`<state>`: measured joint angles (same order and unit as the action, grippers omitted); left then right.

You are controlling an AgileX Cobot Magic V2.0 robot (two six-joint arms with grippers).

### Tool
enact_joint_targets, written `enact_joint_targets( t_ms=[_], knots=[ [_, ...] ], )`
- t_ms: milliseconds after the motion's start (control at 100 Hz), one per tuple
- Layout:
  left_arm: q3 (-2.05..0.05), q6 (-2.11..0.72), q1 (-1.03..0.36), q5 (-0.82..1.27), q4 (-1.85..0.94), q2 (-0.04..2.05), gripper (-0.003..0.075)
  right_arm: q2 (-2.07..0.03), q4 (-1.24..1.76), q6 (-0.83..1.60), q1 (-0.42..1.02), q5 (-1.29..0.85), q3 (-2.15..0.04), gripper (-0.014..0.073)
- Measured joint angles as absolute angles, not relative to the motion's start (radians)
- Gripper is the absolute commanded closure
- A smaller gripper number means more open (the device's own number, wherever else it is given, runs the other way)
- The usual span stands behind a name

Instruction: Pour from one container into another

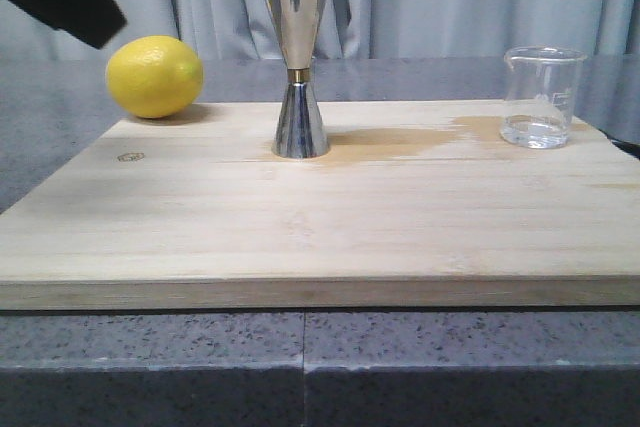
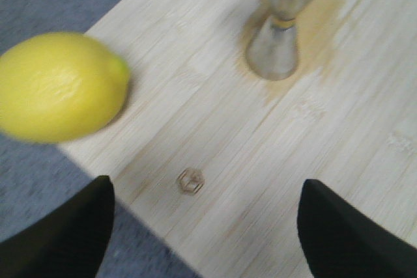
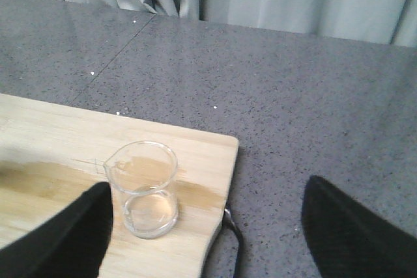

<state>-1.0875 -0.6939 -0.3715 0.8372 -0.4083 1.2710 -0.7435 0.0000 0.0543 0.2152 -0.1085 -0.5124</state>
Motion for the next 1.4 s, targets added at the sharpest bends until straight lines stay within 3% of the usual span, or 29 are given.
enact_joint_targets(
  t_ms=[180,530,840,1210,1280,1400],
  knots=[
    [-1.088,-0.260,-0.372,0.892,-0.089,1.140,0.0183,-0.744,0.044,0.054,0.215,-0.158,-0.512,0.0061],
    [-1.021,0.281,-0.371,0.999,0.287,0.904,0.0222,-0.744,0.050,0.054,0.215,-0.231,-0.512,0.0061],
    [-0.820,0.420,-0.371,0.903,0.356,0.711,0.0316,-0.744,0.062,0.054,0.215,-0.399,-0.562,0.0062],
    [-0.783,0.428,-0.371,0.871,0.356,0.693,0.0384,-0.743,0.065,0.053,0.215,-0.557,-0.644,0.0066],
    [-0.783,0.428,-0.371,0.871,0.356,0.693,0.0407,-0.743,0.065,0.053,0.215,-0.560,-0.644,0.0109],
    [-0.783,0.429,-0.371,0.871,0.356,0.693,0.0475,-0.743,0.065,0.053,0.215,-0.561,-0.644,0.0284]
  ],
)
